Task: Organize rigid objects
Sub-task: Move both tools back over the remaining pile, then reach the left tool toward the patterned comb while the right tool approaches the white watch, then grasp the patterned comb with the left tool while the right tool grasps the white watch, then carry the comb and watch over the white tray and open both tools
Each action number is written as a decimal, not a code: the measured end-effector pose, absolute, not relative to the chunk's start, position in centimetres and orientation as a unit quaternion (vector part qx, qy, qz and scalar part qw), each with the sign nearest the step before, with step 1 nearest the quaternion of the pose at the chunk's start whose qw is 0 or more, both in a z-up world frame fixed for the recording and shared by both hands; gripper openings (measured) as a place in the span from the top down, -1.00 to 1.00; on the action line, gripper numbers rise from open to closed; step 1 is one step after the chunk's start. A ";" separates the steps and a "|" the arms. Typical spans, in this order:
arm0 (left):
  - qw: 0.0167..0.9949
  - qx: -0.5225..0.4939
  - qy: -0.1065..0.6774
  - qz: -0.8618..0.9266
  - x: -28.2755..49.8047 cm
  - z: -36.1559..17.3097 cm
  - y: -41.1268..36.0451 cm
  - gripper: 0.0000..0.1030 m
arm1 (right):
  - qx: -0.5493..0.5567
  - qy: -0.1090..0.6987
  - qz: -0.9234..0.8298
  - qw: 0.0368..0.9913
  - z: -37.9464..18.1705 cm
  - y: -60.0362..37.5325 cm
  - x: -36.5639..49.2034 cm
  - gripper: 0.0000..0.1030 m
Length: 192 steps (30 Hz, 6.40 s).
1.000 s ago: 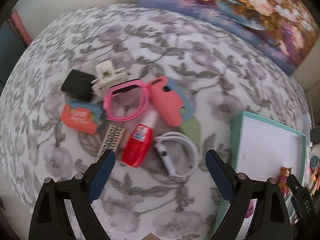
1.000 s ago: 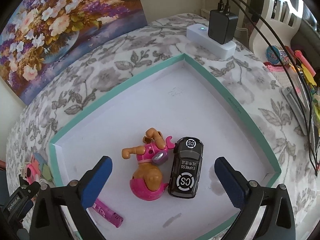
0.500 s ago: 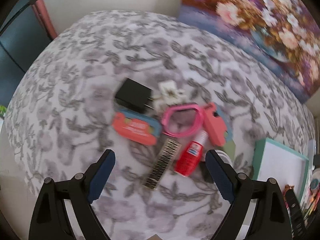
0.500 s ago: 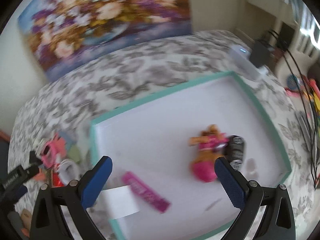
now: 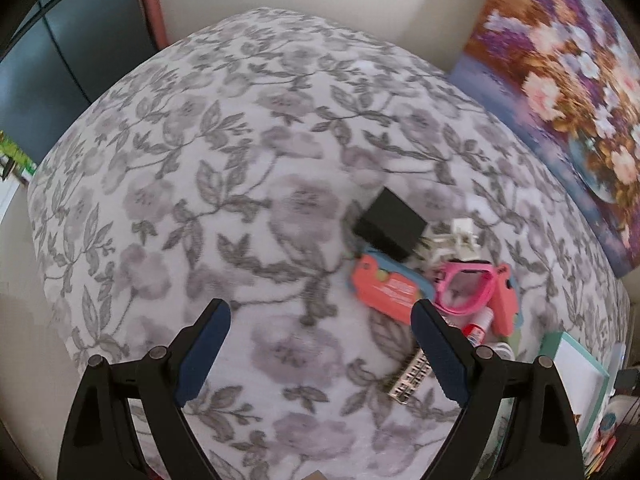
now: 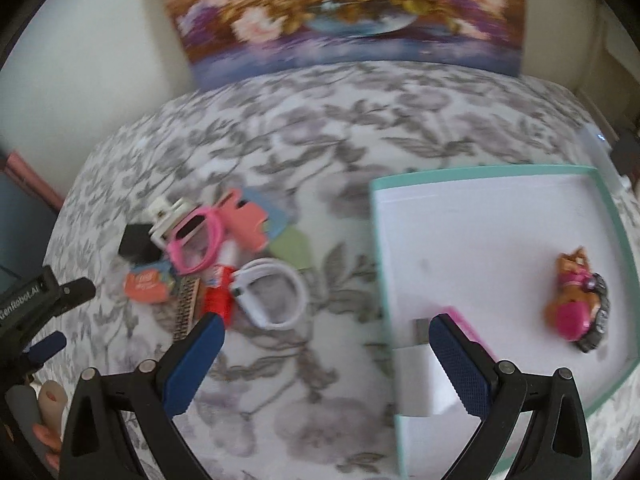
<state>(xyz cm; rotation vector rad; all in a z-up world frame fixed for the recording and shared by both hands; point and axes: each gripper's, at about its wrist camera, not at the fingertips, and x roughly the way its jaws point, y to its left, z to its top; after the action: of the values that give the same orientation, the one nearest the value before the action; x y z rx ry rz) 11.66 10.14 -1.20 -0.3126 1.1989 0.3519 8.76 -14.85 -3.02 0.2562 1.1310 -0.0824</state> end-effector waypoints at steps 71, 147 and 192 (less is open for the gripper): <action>0.767 -0.115 0.628 0.065 14.7 -7.8 4.2 -0.78 | 0.099 0.526 0.009 0.845 -5.6 -13.6 11.9 -0.11; 0.796 0.032 0.573 -0.190 5.4 0.1 -18.3 0.59 | 0.258 0.496 -0.264 0.786 -2.5 -38.2 1.7 -0.11; 0.802 0.017 0.593 -0.073 7.8 -2.0 -15.7 -0.39 | 0.212 0.516 -0.286 0.779 -2.3 -37.1 2.3 -0.37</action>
<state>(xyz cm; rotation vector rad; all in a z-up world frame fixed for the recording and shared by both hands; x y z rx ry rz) 7.77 -15.70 -2.03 0.0364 1.2710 -0.1575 2.28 -37.13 -2.27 0.4584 1.1161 -0.6183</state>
